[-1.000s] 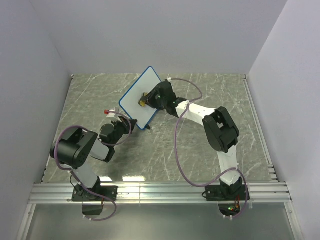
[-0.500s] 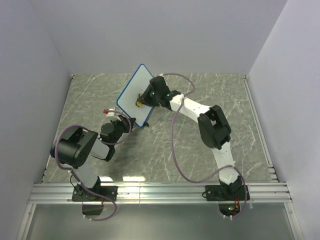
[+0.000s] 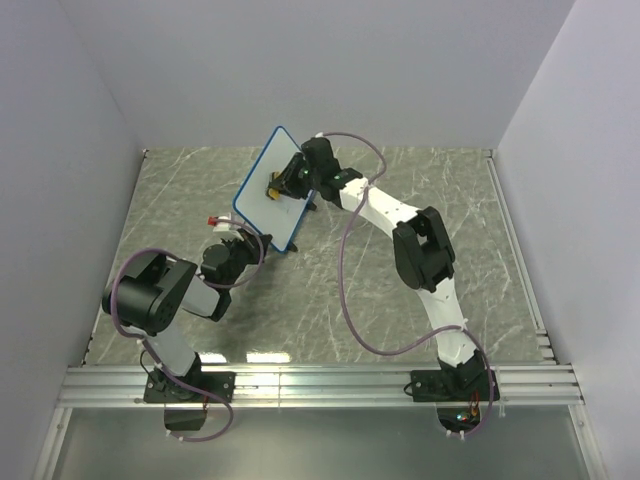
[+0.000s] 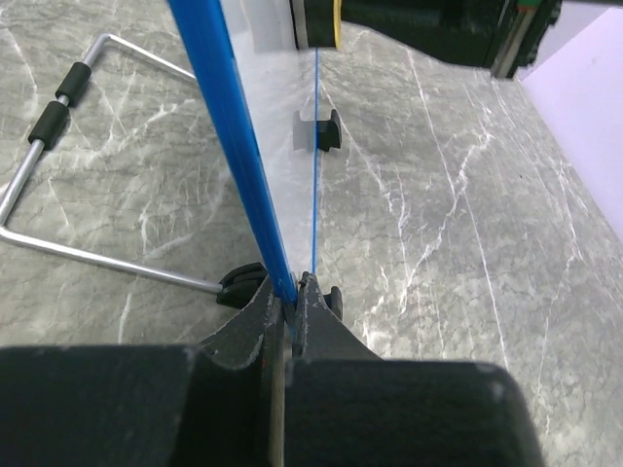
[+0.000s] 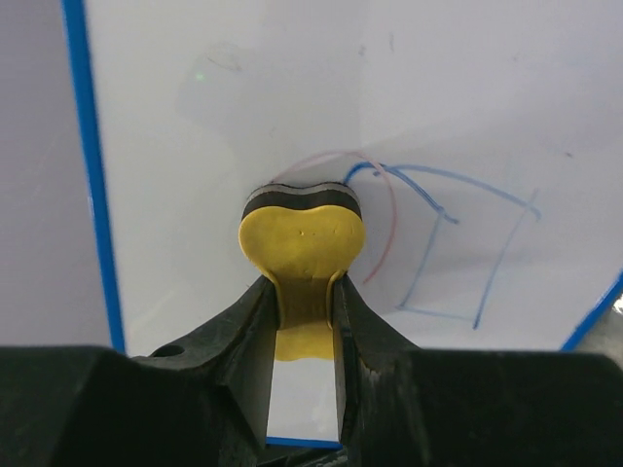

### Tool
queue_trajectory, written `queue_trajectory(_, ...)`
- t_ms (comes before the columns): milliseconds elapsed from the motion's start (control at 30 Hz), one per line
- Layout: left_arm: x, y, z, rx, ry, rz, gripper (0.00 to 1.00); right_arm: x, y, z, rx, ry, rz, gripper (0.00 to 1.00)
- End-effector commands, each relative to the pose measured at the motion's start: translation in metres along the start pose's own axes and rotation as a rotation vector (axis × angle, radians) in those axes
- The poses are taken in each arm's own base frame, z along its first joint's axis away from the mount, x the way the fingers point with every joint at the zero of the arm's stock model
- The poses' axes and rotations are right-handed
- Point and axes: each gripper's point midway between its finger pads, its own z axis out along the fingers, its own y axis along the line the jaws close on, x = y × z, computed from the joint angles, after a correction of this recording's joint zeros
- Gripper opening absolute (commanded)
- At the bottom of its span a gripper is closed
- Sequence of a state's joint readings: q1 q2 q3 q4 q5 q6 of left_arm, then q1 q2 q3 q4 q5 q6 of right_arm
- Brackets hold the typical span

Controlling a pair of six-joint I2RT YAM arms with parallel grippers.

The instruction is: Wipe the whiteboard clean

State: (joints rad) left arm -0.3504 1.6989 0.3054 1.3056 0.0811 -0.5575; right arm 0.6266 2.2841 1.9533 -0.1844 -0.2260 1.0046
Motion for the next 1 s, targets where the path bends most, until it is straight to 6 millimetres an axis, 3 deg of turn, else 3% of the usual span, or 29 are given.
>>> queue_trajectory(0, 0.054, -0.013, -0.014, 0.115, 0.214, 0.108, 0.00, -0.016, 0.061, 0.004, -0.226, -0.033, -0.015, 0.00)
queue_trajectory(67, 0.055, -0.014, -0.014, 0.120, 0.222, 0.108, 0.00, -0.025, 0.070, 0.006, -0.257, -0.036, -0.007, 0.00)
queue_trajectory(233, 0.062, -0.020, -0.015, 0.164, 0.255, 0.118, 0.00, -0.036, 0.060, 0.021, -0.262, -0.038, 0.016, 0.00)
queue_trajectory(333, 0.063, -0.022, -0.016, 0.170, 0.262, 0.123, 0.00, -0.034, 0.039, 0.029, -0.216, -0.037, 0.027, 0.00)
queue_trajectory(467, 0.063, -0.022, -0.016, 0.170, 0.262, 0.125, 0.00, -0.022, -0.008, 0.043, -0.141, -0.008, 0.080, 0.00)
queue_trajectory(567, 0.064, -0.022, -0.014, 0.170, 0.266, 0.128, 0.00, -0.005, -0.033, 0.050, -0.093, 0.030, 0.085, 0.00)
queue_trajectory(633, 0.064, -0.022, -0.014, 0.170, 0.266, 0.130, 0.00, 0.007, -0.039, 0.046, -0.077, 0.043, 0.079, 0.00)
queue_trajectory(667, 0.065, -0.021, -0.014, 0.165, 0.270, 0.131, 0.00, 0.022, -0.062, 0.045, -0.024, 0.067, 0.092, 0.00)
queue_trajectory(733, 0.064, -0.020, -0.012, 0.163, 0.269, 0.133, 0.00, 0.032, -0.071, 0.035, 0.009, 0.071, 0.089, 0.00)
queue_trajectory(767, 0.064, -0.020, -0.012, 0.162, 0.270, 0.134, 0.00, 0.047, -0.094, 0.031, 0.071, 0.095, 0.102, 0.00)
queue_trajectory(833, 0.065, -0.020, -0.011, 0.163, 0.272, 0.137, 0.00, 0.055, -0.103, 0.018, 0.110, 0.105, 0.107, 0.00)
queue_trajectory(867, 0.065, -0.020, -0.011, 0.163, 0.272, 0.135, 0.00, 0.068, -0.122, 0.011, 0.170, 0.128, 0.116, 0.00)
queue_trajectory(967, 0.066, -0.020, -0.010, 0.163, 0.275, 0.138, 0.00, 0.087, -0.129, -0.005, 0.241, 0.162, 0.084, 0.00)
